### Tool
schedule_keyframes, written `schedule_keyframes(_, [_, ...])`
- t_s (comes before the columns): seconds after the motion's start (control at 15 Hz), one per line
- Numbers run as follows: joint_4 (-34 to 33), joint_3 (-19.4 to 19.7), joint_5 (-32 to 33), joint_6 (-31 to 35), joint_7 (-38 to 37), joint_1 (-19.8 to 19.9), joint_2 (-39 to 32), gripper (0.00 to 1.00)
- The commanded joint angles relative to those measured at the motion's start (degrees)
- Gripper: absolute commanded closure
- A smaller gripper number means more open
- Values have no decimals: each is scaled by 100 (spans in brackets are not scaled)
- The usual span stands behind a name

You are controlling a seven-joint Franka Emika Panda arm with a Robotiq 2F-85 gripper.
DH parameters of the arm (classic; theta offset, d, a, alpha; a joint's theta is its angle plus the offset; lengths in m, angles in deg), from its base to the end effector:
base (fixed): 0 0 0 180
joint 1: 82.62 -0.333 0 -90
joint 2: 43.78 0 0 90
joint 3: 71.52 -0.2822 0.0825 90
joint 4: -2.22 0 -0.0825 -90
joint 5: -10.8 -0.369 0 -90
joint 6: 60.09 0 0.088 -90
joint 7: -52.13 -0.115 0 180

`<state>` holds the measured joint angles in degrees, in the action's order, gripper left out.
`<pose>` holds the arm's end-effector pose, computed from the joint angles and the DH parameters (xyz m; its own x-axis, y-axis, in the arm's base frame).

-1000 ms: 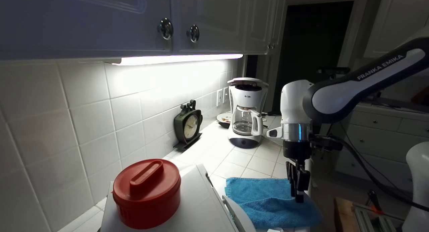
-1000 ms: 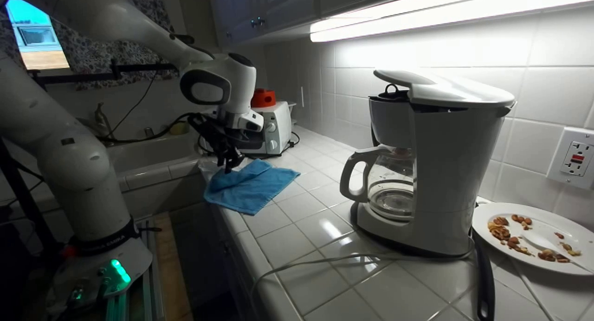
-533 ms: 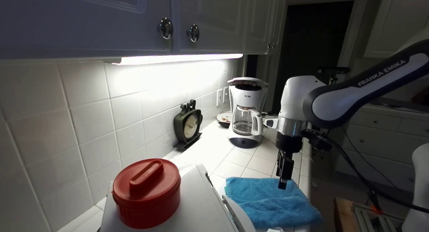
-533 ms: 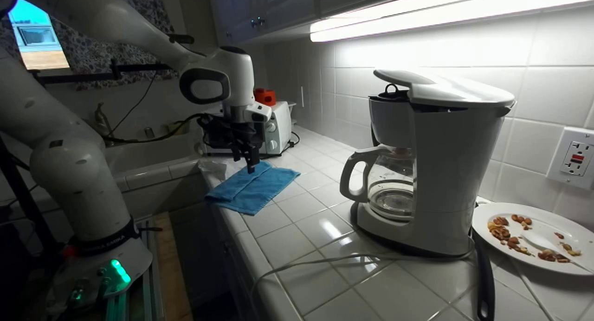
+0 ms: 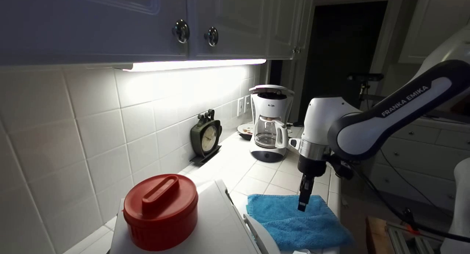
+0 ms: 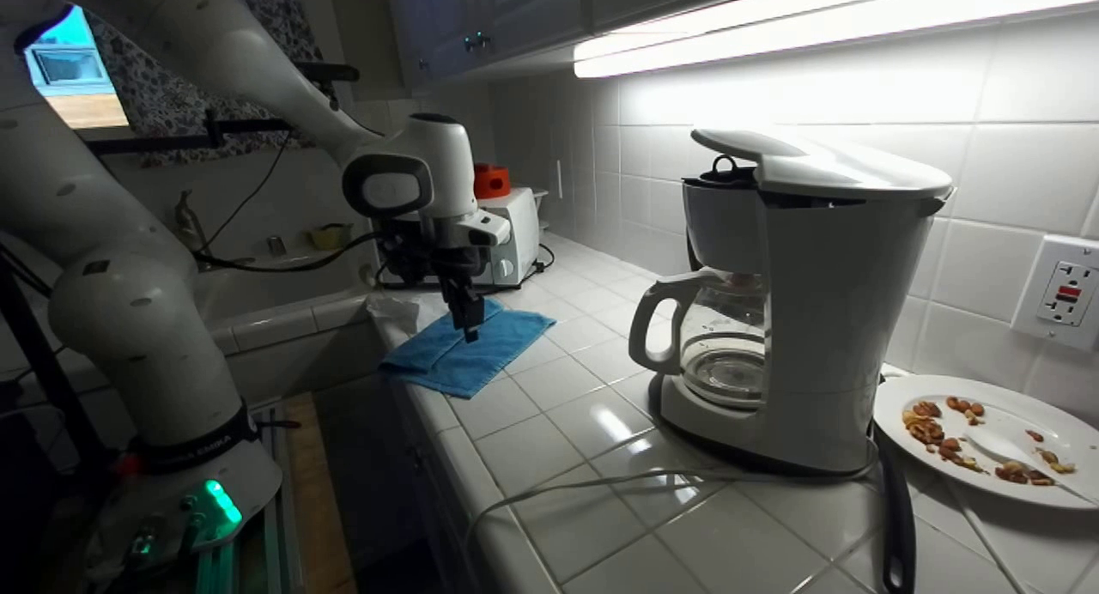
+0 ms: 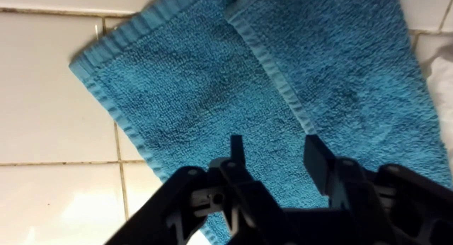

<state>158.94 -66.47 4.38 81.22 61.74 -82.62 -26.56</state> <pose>0.3879 -0.0312 0.2874 0.9991 -0.0053 0.0411 -0.0014 -0.9957 -0.0928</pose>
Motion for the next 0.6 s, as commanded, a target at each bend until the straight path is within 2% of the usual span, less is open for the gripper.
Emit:
schedule_keyframes(0.0, [-39,-154,173,229,-455,99,-257,79])
schedule_keyframes(0.13, [-53,-173,117,274,-515,74,-335,94])
schedule_keyframes(0.2, [-62,-186,118,296,-554,73,-369,96])
schedule_keyframes(0.33, [-65,-190,88,359,-579,68,-420,100])
schedule_keyframes(0.53, [-46,-216,165,466,-738,114,-542,97])
